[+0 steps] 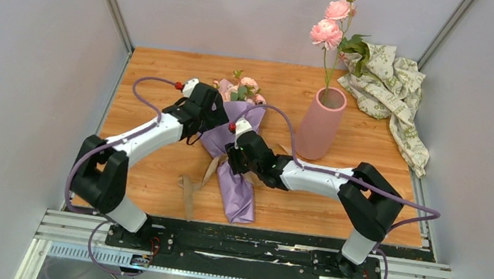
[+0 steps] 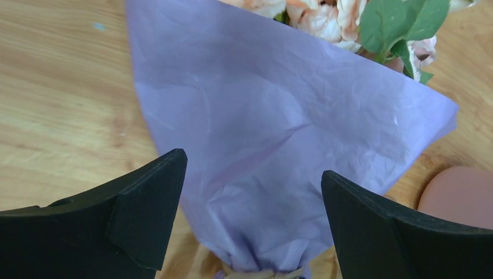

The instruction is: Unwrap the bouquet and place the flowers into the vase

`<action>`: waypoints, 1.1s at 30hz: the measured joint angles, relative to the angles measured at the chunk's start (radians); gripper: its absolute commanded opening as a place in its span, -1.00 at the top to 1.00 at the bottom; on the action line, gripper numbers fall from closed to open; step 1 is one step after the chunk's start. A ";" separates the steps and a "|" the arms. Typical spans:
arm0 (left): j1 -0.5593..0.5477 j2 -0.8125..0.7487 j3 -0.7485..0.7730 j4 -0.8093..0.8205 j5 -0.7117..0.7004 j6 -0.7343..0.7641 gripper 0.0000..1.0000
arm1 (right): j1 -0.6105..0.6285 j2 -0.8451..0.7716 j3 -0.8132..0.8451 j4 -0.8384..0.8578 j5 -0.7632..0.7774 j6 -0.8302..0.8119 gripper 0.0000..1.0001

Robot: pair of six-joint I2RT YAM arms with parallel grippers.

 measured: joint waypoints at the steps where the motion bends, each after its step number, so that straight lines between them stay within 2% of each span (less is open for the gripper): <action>1: 0.004 0.035 0.009 0.014 0.027 -0.003 -0.89 | 0.000 -0.006 0.000 -0.003 0.000 0.000 0.04; 8: 0.036 0.201 0.011 0.087 0.167 -0.045 -0.83 | 0.000 -0.043 0.011 -0.004 0.013 -0.005 0.03; 21: 0.080 0.206 -0.002 0.100 0.239 -0.048 -0.82 | -0.017 0.069 0.076 -0.013 -0.029 -0.004 0.05; 22: 0.082 0.206 -0.002 0.100 0.242 -0.048 -0.82 | -0.017 0.069 0.075 -0.012 -0.030 -0.004 0.12; 25: 0.086 0.206 -0.002 0.101 0.249 -0.048 -0.82 | -0.017 0.069 0.071 -0.010 -0.031 -0.003 0.52; 30: 0.087 0.206 -0.002 0.102 0.259 -0.048 -0.82 | -0.021 0.069 0.063 -0.011 -0.035 0.000 0.99; 33: 0.087 0.206 -0.002 0.102 0.262 -0.048 -0.82 | -0.025 0.069 0.061 -0.011 -0.039 0.001 1.00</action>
